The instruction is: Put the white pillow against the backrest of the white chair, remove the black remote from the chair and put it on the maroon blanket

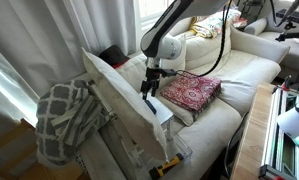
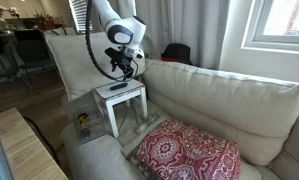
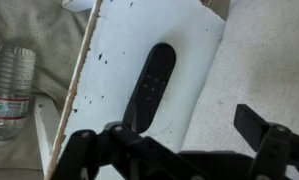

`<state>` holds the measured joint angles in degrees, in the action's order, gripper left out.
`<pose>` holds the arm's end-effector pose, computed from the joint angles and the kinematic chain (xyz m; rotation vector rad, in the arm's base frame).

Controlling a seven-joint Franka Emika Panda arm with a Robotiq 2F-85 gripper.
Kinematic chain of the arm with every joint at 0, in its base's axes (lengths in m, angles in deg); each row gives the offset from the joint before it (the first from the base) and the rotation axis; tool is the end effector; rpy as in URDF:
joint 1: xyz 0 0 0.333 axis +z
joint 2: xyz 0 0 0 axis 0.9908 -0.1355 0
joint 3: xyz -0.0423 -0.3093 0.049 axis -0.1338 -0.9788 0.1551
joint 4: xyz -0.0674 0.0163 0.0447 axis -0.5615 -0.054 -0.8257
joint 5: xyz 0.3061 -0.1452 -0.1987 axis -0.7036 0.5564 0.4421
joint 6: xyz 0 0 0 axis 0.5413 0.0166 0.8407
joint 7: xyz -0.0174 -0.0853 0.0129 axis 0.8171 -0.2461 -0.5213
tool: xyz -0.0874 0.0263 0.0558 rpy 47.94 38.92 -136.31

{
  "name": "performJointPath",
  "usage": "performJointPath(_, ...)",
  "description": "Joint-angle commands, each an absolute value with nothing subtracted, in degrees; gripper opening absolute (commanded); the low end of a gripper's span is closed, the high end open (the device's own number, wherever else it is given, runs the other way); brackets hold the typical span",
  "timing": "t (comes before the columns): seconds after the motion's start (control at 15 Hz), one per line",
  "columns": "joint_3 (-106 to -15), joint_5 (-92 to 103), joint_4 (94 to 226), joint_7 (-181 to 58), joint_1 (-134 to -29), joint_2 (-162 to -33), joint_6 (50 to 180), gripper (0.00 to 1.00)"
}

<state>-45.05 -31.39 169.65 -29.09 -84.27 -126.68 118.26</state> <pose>0.6226 0.1044 0.1043 -2.6075 -0.1671 0.1220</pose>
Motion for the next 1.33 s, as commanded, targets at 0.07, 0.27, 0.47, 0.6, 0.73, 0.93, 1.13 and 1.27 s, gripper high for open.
performJointPath(0.07,-44.8,-27.1,168.8,-36.0,-83.4,-129.2,120.8,0.93)
performJointPath(0.27,-45.0,-24.2,168.4,-40.8,-82.7,-129.9,121.0,0.82)
performJointPath(0.47,-44.9,-22.1,167.8,-44.3,-82.0,-131.0,122.9,1.00)
performJointPath(0.6,-44.5,-21.9,167.5,-45.0,-82.2,-131.7,124.3,1.00)
performJointPath(0.73,-44.4,-21.8,167.4,-45.9,-82.2,-132.3,125.9,1.00)
performJointPath(0.93,-45.2,-20.8,167.0,-48.7,-81.7,-133.1,126.5,0.95)
performJointPath(1.13,-45.3,-19.5,166.3,-50.4,-81.7,-133.7,125.3,0.99)
performJointPath(1.27,-45.7,-18.8,166.1,-52.2,-81.3,-133.6,124.9,1.00)
